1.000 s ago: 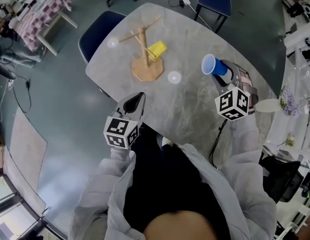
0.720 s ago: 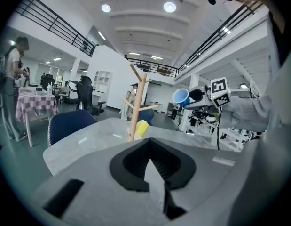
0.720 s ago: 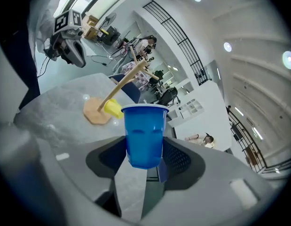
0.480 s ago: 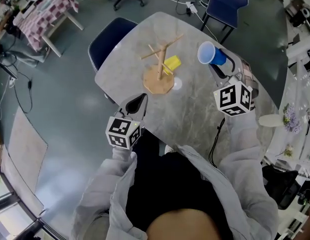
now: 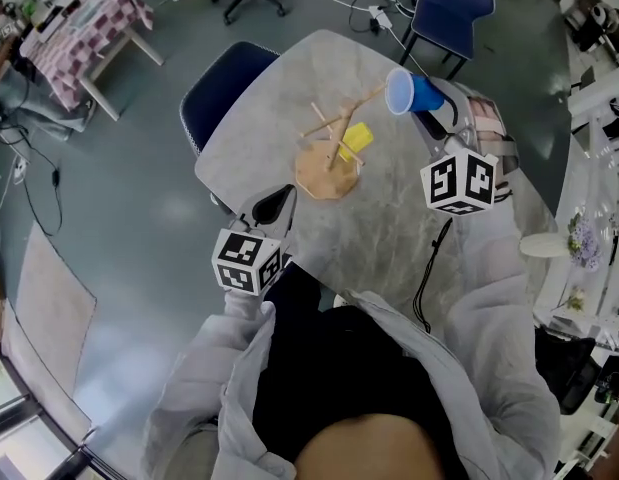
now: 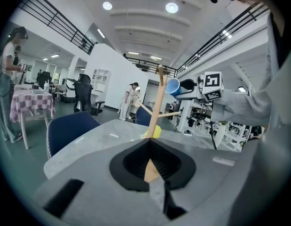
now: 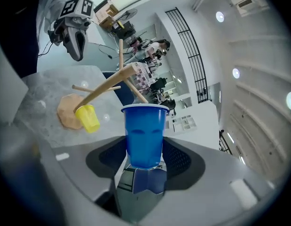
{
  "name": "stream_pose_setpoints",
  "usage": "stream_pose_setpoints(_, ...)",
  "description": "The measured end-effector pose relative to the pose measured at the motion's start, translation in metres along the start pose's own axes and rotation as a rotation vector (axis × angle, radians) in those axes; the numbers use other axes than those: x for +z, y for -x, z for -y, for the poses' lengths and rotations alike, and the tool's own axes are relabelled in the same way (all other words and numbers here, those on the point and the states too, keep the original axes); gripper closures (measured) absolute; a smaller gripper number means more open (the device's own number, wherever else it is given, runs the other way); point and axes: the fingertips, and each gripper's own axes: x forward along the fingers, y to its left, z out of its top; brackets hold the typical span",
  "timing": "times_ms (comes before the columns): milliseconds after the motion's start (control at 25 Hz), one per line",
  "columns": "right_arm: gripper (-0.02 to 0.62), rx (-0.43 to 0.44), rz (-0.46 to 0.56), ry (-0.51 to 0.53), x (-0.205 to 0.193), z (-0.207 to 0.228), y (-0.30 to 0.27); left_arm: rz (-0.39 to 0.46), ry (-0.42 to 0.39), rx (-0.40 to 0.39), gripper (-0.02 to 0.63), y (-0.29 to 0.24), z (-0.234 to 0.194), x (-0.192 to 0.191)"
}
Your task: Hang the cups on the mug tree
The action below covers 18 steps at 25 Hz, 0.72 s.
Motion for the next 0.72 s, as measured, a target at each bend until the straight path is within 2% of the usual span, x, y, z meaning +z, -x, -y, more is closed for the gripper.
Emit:
stream_pose_setpoints(440, 0.341, 0.021, 0.074, 0.292, 0.051, -0.006, -0.012, -0.011, 0.01, -0.013, 0.6, 0.003, -0.014, -0.002)
stream_pose_setpoints(720, 0.34, 0.037, 0.077, 0.383, 0.061, -0.024, -0.018, -0.012, 0.025, -0.001, 0.599, 0.007, -0.019, -0.007)
